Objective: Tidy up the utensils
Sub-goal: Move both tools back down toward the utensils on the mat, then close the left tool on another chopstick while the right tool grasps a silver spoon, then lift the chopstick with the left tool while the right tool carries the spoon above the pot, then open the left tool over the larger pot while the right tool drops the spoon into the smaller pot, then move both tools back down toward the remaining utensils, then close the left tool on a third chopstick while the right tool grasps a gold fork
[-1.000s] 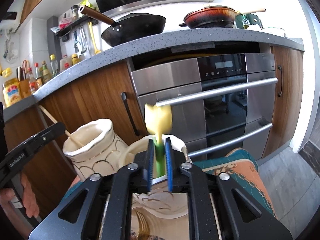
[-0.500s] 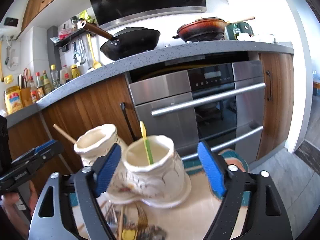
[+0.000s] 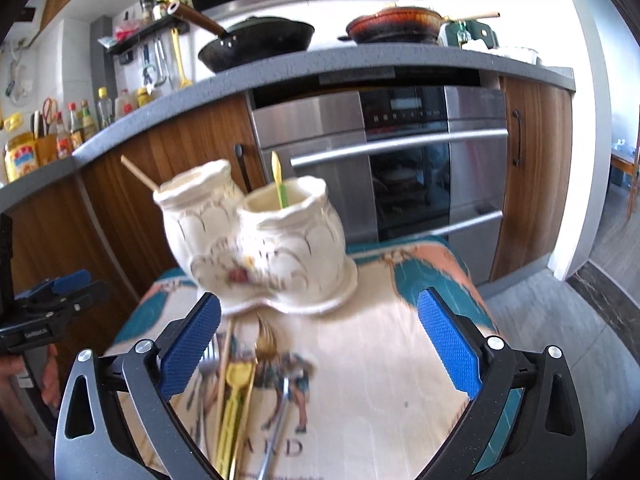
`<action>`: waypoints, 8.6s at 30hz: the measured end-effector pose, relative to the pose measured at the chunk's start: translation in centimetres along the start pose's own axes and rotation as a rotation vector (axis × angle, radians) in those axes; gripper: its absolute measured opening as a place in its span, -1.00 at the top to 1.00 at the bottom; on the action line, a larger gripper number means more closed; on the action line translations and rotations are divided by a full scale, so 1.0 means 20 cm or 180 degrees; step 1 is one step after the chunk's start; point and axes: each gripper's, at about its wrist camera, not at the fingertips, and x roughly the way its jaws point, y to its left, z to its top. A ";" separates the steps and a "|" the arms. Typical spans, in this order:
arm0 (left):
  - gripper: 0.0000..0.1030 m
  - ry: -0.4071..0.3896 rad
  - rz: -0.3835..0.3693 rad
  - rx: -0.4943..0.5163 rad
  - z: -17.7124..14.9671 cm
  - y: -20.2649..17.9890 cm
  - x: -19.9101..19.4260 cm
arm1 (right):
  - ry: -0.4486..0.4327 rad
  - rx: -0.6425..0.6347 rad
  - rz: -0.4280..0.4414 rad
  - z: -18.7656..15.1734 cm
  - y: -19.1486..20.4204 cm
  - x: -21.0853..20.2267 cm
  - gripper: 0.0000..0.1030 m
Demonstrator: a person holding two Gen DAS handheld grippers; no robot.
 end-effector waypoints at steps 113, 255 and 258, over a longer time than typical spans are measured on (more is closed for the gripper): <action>0.88 -0.1235 -0.0803 -0.0650 0.76 0.10 0.23 | -0.1219 -0.0119 0.0125 0.67 0.06 0.12 0.95; 0.39 0.1108 -0.0329 0.0477 -0.22 -0.25 0.30 | 0.1230 -0.0288 0.0083 -0.11 0.28 0.54 0.65; 0.55 0.1104 -0.0303 0.0439 -0.22 -0.23 0.30 | 0.1244 -0.0239 0.0062 -0.11 0.26 0.54 0.78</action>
